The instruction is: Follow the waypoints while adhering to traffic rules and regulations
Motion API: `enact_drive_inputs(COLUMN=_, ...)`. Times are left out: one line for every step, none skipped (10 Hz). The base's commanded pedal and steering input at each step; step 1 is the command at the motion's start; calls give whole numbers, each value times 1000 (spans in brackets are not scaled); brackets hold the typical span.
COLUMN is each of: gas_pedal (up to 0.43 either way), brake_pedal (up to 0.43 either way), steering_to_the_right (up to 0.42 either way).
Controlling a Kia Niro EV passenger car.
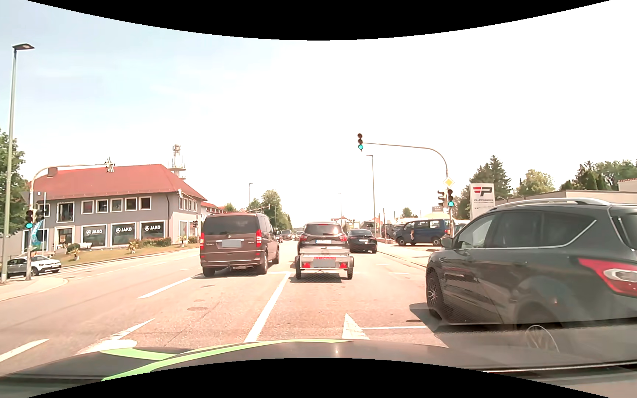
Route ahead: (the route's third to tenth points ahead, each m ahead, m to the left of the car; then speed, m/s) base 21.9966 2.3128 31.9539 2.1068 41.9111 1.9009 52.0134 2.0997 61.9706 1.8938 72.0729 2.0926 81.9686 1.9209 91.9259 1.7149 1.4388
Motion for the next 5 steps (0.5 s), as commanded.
enact_drive_inputs(gas_pedal=248, brake_pedal=0, steering_to_the_right=4)
enact_drive_inputs(gas_pedal=248, brake_pedal=0, steering_to_the_right=4)
enact_drive_inputs(gas_pedal=248, brake_pedal=0, steering_to_the_right=4)
enact_drive_inputs(gas_pedal=260, brake_pedal=0, steering_to_the_right=4)
enact_drive_inputs(gas_pedal=260, brake_pedal=0, steering_to_the_right=3)
